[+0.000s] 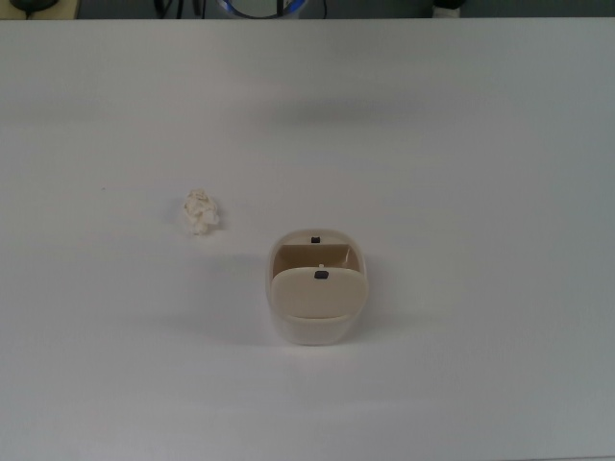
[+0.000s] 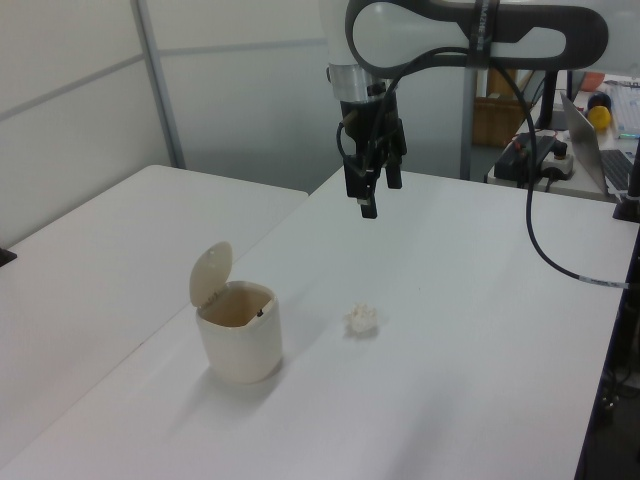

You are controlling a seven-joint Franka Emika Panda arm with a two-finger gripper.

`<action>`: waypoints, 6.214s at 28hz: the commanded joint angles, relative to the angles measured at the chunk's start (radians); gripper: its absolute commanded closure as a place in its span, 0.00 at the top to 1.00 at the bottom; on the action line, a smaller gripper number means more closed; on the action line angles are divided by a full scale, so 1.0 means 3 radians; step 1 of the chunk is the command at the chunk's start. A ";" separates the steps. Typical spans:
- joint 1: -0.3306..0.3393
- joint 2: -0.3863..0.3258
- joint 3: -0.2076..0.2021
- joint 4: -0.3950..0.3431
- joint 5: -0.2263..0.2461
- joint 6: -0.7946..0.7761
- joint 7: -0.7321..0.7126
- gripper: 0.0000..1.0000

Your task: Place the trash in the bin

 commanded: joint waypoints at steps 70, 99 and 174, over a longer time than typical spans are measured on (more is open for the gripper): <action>-0.0516 0.1531 -0.0071 -0.0528 0.0202 0.1926 -0.0611 0.32; 0.0103 0.1250 0.0123 -0.0160 0.0325 0.3102 -0.0233 0.37; 0.0047 -0.0202 -0.0092 0.0126 -0.0115 -0.0262 0.0182 1.00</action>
